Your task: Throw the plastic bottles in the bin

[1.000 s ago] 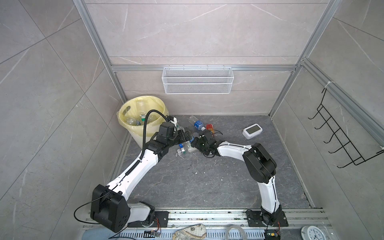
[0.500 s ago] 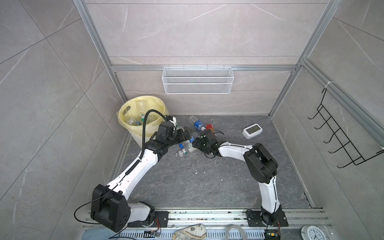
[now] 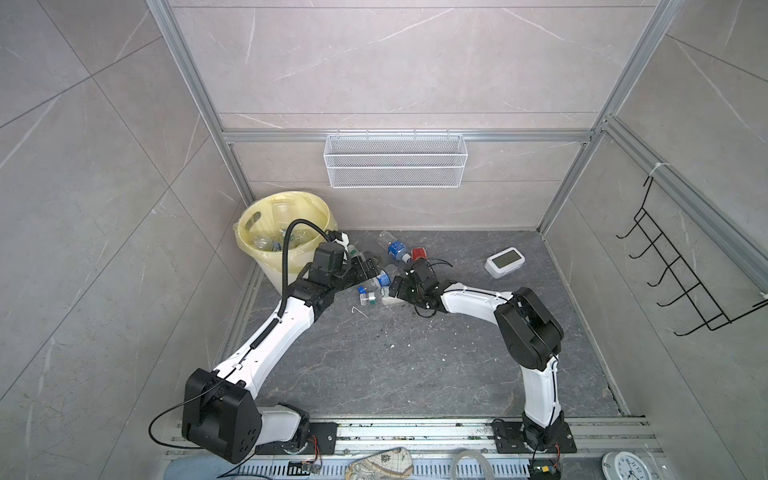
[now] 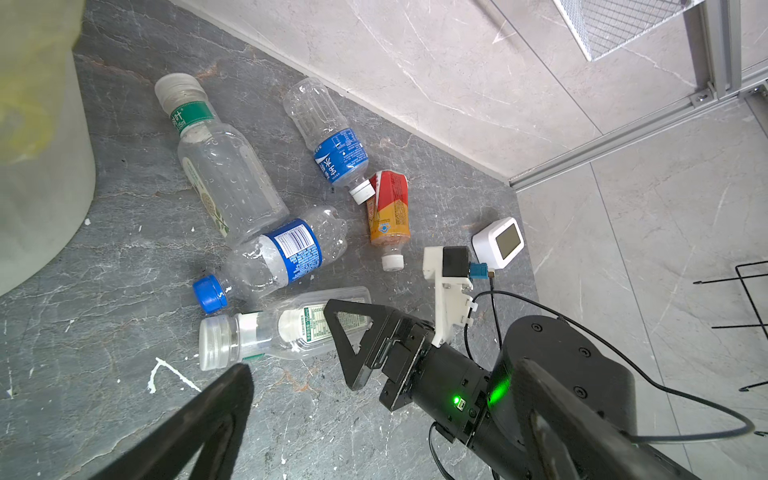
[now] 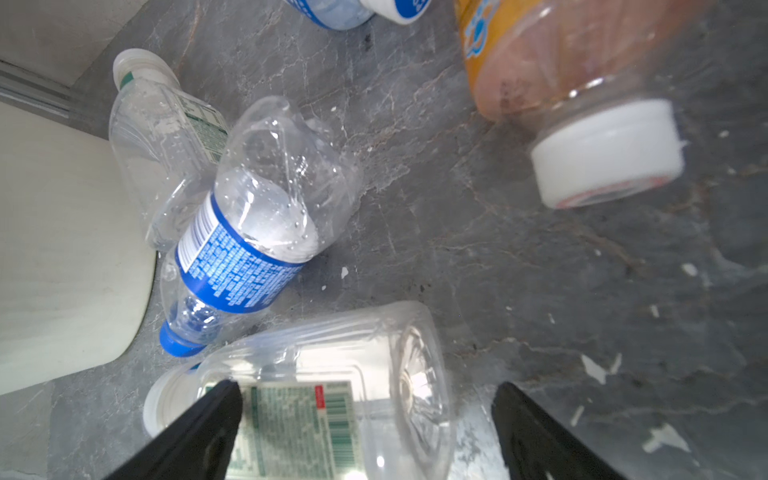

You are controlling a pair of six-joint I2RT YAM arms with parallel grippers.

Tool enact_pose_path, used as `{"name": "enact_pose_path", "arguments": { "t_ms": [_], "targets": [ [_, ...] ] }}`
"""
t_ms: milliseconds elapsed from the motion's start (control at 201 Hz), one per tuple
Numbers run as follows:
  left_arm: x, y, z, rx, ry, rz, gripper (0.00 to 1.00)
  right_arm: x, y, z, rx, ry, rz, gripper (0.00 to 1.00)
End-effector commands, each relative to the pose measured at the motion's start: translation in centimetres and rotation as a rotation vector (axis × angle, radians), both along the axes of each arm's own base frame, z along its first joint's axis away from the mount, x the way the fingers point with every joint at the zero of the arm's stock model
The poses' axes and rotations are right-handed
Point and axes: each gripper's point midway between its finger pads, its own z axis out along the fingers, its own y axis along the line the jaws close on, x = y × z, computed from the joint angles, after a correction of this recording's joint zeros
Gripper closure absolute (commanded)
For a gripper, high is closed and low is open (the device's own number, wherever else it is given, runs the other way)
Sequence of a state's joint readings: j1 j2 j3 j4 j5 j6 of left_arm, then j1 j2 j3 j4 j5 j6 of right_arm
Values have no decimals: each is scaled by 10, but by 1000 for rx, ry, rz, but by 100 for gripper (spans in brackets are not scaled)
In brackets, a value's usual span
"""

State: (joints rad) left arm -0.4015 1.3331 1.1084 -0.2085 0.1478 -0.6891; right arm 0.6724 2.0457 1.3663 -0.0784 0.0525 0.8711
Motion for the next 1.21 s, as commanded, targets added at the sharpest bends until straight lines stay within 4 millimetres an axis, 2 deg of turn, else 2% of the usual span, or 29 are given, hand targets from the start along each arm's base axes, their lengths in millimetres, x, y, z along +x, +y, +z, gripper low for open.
{"name": "enact_pose_path", "arguments": {
  "t_ms": [0, 154, 244, 468, 771, 1120, 1204],
  "targets": [
    [6, -3, 5, -48, -11, -8, 0, 3, 4, 7, 57, 24, -43, 2],
    [6, -2, 4, -53, -5, -4, 0, 8, 15, 7, 117, 33, -44, 2],
    [6, -2, 7, -61, -6, -6, 0, 10, 24, 10, 130, 22, -2, 7],
    [7, 0, 7, -57, -8, 1, 0, 16, 13, 6, 28, 2, -7, 7],
    [7, 2, 7, -54, -10, 6, 0, 9, 23, 7, -21, 3, 118, 7],
    [9, 3, 6, -61, -4, 6, 0, 6, 56, 19, -130, -43, 298, 6],
    [9, 5, 7, -58, -10, 13, 0, 9, 55, 24, -138, -52, 293, 5]
  ]
}}
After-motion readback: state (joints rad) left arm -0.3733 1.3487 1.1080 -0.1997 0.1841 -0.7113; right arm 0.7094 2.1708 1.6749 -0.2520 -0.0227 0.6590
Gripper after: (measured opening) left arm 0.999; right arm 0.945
